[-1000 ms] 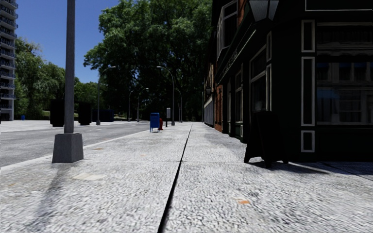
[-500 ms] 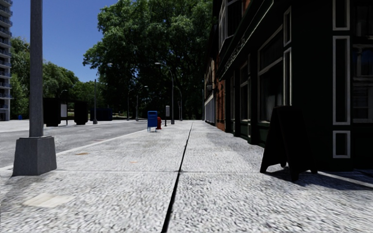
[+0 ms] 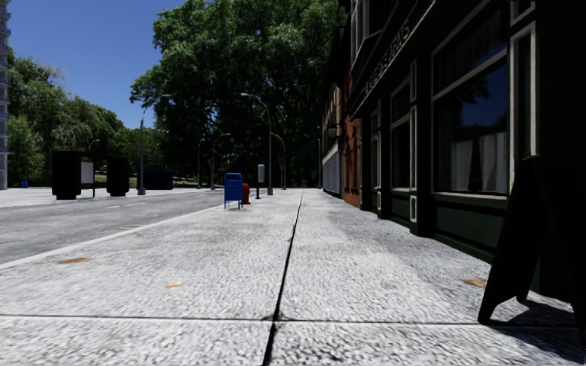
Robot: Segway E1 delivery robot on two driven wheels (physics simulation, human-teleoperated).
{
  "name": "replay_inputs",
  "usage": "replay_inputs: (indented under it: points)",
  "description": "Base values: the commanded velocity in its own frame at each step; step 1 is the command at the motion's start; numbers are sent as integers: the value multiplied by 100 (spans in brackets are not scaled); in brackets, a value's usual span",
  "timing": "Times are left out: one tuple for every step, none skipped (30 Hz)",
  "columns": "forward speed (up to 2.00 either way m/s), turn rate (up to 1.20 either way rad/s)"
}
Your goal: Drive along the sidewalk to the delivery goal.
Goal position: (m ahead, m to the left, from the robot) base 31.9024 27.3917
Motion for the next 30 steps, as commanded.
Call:
replay_inputs:
  points:
    - [200, 0]
    - [200, 0]
    - [200, 0]
    - [200, -6]
    - [200, -6]
    - [200, -9]
    - [200, -11]
    - [200, -16]
    - [200, -16]
    - [200, -22]
    - [200, -25]
    - [200, -25]
    - [200, -25]
    - [200, -25]
    - [200, -25]
    - [200, -25]
    - [200, -25]
    - [200, -25]
    - [200, -25]
    - [200, -25]
    - [200, -25]
    - [200, -25]
    - [200, -24]
    - [200, -23]
    - [200, -23]
    - [200, -16]
    - [200, -4]
    - [200, -4]
    - [200, 0]
    - [200, -1]
